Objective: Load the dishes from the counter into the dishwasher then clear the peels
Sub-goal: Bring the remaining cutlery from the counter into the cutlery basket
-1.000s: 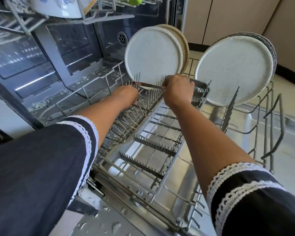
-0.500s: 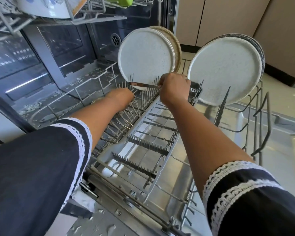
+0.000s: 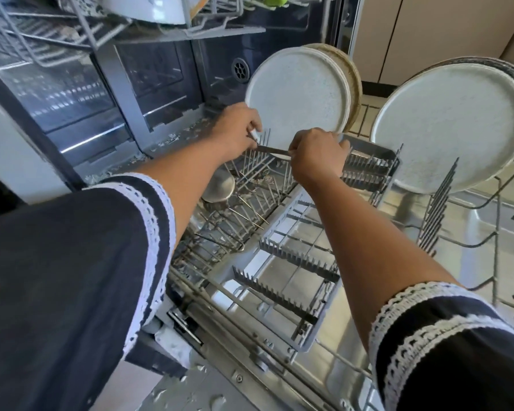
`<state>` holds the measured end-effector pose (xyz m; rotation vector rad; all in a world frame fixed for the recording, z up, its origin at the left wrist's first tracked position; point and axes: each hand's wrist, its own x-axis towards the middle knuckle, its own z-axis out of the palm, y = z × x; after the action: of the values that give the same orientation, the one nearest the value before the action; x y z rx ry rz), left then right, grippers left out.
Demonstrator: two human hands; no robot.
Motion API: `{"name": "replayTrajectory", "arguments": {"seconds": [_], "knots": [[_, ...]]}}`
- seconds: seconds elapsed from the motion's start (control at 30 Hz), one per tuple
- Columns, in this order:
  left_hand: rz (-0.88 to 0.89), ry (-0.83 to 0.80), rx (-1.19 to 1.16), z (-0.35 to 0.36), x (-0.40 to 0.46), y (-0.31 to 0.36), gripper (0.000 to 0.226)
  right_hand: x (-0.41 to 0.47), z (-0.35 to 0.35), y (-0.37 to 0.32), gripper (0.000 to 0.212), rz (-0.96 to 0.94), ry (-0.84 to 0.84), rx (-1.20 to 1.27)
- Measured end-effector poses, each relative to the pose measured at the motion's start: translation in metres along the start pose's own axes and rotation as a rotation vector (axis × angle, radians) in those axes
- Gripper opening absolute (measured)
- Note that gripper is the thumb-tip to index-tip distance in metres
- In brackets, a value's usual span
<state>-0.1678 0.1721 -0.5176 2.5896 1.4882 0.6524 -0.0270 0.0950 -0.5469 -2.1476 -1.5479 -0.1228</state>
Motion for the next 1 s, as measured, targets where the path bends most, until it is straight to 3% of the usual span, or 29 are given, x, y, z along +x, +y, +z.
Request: {"name": "replayTrajectory", "arguments": {"seconds": [0.1, 0.3, 0.6, 1.0], "knots": [[0.089, -0.077, 0.082, 0.012, 0.0, -0.002, 0.025, 0.002, 0.006, -0.003, 0.026, -0.02, 0.039, 0.017], [0.054, -0.092, 0.058, 0.026, 0.005, -0.003, 0.017, 0.001, 0.019, -0.01, 0.03, -0.049, 0.104, 0.043], [0.187, -0.145, 0.192, -0.007, 0.033, 0.007, 0.018, 0.014, 0.021, 0.006, 0.04, -0.108, 0.134, 0.208], [0.175, -0.219, 0.246, 0.027, 0.035, -0.016, 0.016, 0.012, 0.026, 0.018, 0.03, -0.122, 0.009, 0.186]]}}
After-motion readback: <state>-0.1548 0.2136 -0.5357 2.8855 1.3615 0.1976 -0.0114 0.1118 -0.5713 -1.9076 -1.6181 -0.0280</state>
